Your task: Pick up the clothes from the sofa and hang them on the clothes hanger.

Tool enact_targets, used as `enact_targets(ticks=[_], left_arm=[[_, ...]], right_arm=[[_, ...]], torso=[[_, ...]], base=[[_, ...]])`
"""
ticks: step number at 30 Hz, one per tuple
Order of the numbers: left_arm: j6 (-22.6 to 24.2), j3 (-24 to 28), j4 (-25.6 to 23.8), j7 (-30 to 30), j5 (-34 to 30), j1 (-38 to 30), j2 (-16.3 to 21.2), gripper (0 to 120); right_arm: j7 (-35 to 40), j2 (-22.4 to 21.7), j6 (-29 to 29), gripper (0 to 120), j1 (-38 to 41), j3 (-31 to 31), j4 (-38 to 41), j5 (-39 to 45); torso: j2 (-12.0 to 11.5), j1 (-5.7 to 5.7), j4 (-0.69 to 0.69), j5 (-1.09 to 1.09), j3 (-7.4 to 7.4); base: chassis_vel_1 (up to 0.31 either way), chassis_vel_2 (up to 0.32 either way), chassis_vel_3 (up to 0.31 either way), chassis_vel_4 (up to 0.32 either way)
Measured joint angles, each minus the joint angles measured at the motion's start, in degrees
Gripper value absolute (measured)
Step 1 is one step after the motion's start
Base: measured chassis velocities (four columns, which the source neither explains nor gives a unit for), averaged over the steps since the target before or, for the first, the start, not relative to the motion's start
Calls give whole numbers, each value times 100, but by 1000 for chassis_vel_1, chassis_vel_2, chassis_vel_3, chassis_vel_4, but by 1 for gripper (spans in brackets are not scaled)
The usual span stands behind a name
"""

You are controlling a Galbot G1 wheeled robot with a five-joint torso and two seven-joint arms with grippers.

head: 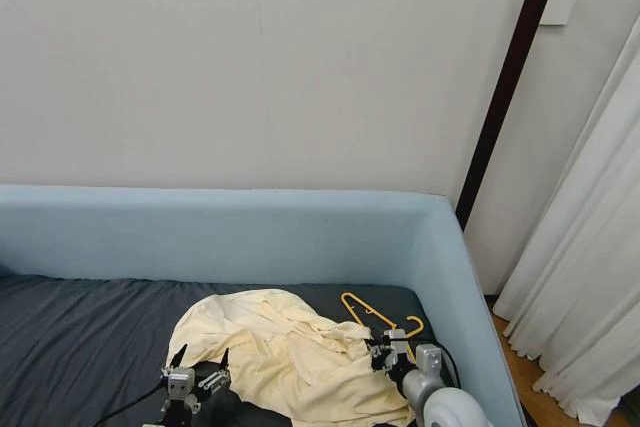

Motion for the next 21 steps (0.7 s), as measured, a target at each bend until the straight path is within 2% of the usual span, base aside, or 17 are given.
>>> enact_targets(ticks=[4,13,17,18,21], left_arm=[[0,-6,-31,41,-3,9,31,100],[40,-145,-95,125,-152,-39,251,100],[166,-123,53,390,-287,-238,657,100],[166,-123,53,390,-287,-238,657,100],[199,89,354,543,-351,-588,1041,100]], right_arm=[[-69,-258,53,0,23,134,463,52],[-529,-993,382,0,6,215,1345,68],[-761,-1291,537,0,-71,340,1553,133],[-761,-1291,537,0,-71,340,1553,133],[-813,-1407,602,0,-229,613,1701,347]], torso=[[0,0,-5,-1,0],[0,0,-4,-1,0],[0,0,-4,0,0],[0,0,-4,0,0],[0,0,-5,-1,0]], base=[[0,0,0,0],[0,0,0,0],[0,0,0,0],[0,0,0,0],[0,0,0,0]])
